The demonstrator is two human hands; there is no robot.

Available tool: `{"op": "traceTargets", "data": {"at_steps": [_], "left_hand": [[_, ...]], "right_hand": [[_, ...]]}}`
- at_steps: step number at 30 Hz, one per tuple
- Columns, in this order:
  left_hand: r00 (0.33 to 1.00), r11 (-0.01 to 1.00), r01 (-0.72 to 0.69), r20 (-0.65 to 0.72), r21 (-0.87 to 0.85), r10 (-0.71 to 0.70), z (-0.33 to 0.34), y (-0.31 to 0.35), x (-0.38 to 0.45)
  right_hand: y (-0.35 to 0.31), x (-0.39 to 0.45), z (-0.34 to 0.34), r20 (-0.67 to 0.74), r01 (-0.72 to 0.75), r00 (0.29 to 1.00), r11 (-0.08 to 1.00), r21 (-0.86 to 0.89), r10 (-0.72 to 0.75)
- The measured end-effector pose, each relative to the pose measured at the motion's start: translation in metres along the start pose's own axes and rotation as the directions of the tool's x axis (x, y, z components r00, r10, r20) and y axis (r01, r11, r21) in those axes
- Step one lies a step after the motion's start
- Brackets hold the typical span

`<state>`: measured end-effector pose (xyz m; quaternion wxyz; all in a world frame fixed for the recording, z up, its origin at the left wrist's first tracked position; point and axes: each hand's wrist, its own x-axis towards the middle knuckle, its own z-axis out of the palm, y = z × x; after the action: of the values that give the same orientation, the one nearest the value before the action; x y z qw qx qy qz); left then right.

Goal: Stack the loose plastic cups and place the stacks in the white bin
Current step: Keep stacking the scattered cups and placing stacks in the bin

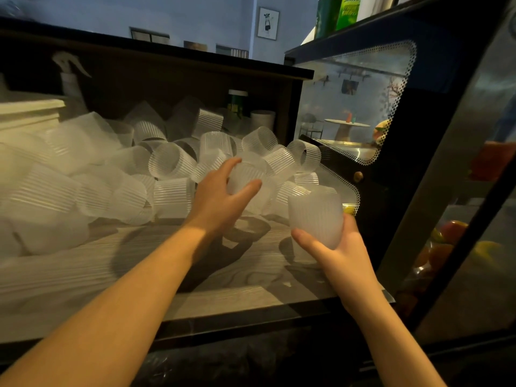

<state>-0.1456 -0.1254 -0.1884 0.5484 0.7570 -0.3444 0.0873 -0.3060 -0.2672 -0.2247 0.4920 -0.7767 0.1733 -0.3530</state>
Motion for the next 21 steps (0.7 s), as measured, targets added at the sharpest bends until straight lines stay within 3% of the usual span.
{"op": "traceTargets", "data": {"at_steps": [8,21], "left_hand": [[0.999,0.959,0.041,0.01,-0.281,-0.04,0.005,0.013,-0.009],[0.964,0.918,-0.083,0.203,-0.387,0.172,0.014,0.03,-0.021]], "right_hand": [[-0.003,0.0,0.001,-0.004,-0.008,1.0,1.0,-0.006,0.008],[-0.01,-0.003,0.005,0.069,0.09,0.994,0.982,-0.169,-0.08]]}}
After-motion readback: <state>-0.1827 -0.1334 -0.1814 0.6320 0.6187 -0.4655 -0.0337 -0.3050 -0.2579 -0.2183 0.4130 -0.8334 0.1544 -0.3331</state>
